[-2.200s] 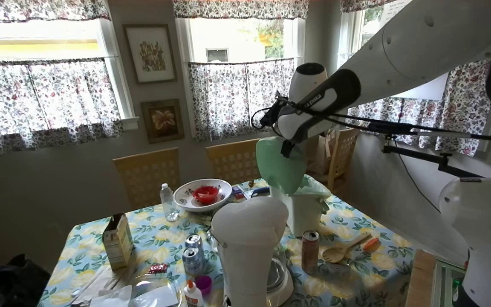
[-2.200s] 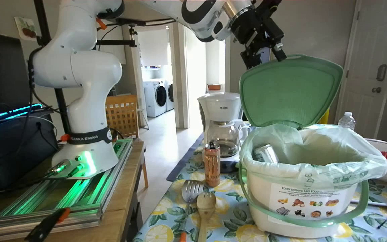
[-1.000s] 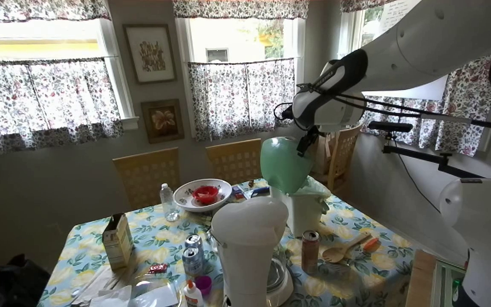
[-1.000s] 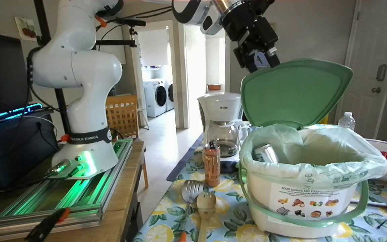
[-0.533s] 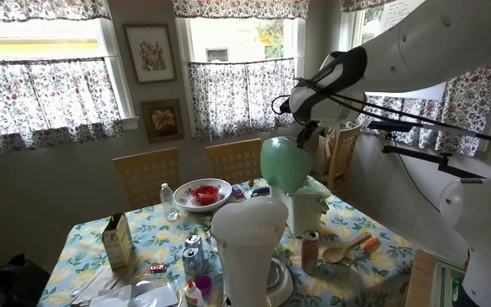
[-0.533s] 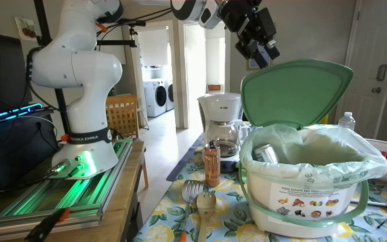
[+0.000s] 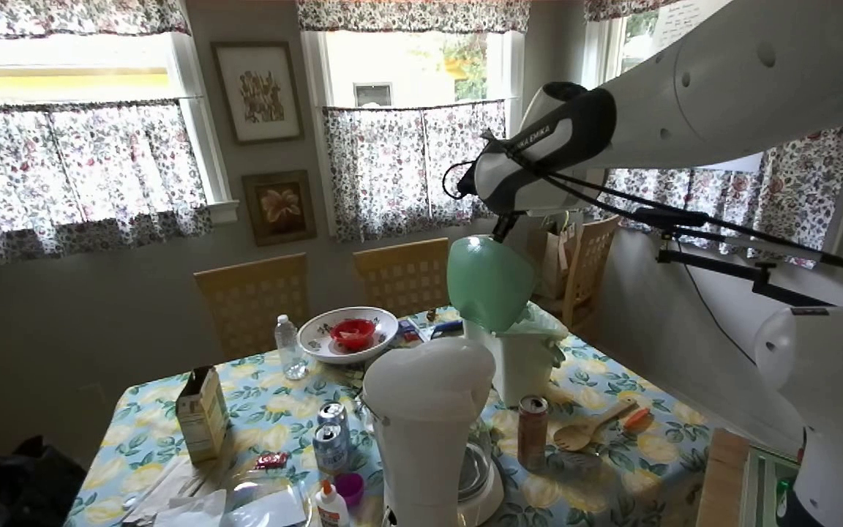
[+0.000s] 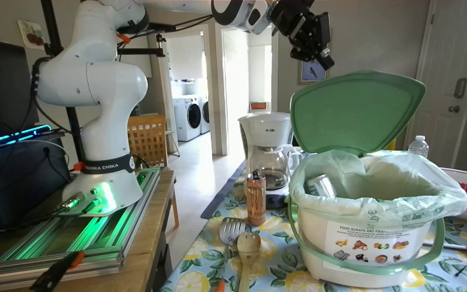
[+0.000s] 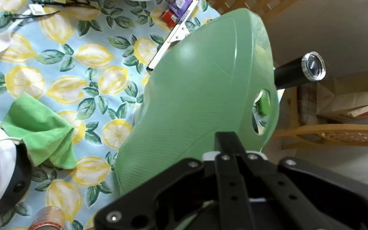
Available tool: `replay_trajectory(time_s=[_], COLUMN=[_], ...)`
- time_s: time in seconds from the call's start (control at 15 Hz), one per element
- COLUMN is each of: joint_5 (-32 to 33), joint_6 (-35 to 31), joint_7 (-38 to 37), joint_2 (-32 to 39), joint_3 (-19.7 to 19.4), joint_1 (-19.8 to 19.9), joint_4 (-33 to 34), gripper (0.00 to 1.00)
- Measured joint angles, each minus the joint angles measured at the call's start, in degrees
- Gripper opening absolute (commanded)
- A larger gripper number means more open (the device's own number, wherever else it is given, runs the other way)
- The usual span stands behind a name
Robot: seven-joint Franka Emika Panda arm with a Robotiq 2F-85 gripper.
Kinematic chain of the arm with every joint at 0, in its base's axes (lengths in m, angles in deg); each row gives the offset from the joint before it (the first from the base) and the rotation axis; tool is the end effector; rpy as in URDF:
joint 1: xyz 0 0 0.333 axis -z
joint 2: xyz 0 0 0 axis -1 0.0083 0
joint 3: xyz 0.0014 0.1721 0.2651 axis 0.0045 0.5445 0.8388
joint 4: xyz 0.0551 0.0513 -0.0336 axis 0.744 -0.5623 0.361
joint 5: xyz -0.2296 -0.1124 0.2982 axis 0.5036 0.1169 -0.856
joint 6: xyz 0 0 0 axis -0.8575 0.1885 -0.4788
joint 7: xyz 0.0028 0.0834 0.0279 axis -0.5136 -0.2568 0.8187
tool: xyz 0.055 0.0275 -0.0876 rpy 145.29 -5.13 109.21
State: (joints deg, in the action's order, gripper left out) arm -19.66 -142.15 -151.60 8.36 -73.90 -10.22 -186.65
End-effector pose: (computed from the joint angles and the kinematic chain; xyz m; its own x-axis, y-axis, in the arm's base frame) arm 0.4752 -0.0954 0.4876 -0.8579 -0.2868 -0.4262 -0.0600 0.8798 -0.4715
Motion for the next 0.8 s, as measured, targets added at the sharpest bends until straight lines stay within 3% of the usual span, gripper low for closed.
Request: replay_trajectory(time_s=[0.8], joint_5=[-0.5], joint_6=[1.0], joint_7=[0.4], joint_2=[-4.4], joint_3=[10.1], joint_1=[14.6], joint_4=[1.4], gripper=[0.00])
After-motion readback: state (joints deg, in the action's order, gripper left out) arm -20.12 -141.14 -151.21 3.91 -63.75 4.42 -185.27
